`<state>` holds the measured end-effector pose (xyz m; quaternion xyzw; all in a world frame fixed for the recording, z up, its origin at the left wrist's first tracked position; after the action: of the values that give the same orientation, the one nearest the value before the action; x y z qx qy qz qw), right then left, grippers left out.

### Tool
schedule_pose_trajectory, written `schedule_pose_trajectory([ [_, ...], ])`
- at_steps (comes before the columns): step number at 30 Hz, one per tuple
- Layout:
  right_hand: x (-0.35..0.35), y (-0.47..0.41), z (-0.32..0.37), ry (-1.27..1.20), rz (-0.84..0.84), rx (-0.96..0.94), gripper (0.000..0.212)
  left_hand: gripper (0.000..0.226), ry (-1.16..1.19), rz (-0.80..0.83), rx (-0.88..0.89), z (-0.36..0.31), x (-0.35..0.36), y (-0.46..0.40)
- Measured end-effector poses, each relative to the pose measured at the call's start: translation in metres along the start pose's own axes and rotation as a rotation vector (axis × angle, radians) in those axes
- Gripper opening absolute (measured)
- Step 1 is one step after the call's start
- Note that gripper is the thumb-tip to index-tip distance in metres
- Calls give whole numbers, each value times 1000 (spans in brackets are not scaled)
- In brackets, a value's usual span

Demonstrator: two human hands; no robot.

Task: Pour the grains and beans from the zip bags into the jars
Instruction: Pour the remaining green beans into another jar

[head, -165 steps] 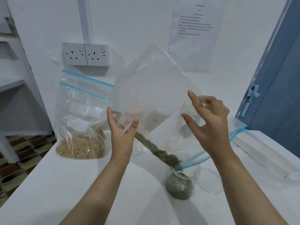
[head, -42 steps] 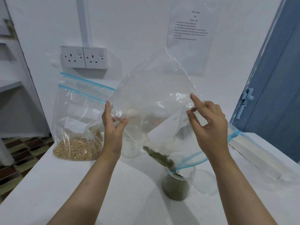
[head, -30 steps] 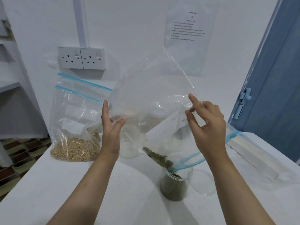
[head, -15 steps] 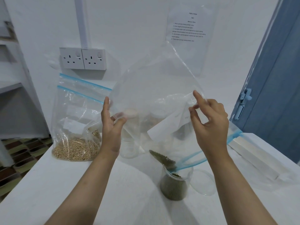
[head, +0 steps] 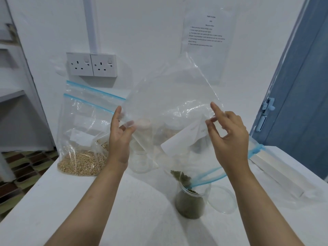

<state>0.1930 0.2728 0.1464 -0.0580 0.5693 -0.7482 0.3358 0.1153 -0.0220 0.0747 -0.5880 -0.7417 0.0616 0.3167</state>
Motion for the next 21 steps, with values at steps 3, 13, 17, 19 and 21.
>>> schedule_pose_trajectory([
  [3,1,0,0,-7,15,2,44,69,-7,-2,-9,-1,0,0],
  [13,-2,1,1,-16,10,18,43,69,-5,-15,19,-3,0,1],
  [17,-2,-1,0,-29,20,38,43,68,-13,-26,34,-3,-1,0],
  [19,-2,-2,-2,-35,15,48,44,67,-26,-28,35,-3,0,0],
  [21,-3,-2,-2,-30,4,55,44,67,-29,-26,42,-4,1,-1],
])
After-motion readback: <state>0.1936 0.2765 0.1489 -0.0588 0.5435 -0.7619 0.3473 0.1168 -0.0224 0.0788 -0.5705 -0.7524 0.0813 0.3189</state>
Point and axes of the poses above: each hand's wrist, its own y-axis away from the middle knuckle, its own x-axis out of the palm, z = x × y, the point moved 10 cm from there along -y, towards the middle knuckle, and after that the axes turned 9 degrees about y, right-handed, at the moved point
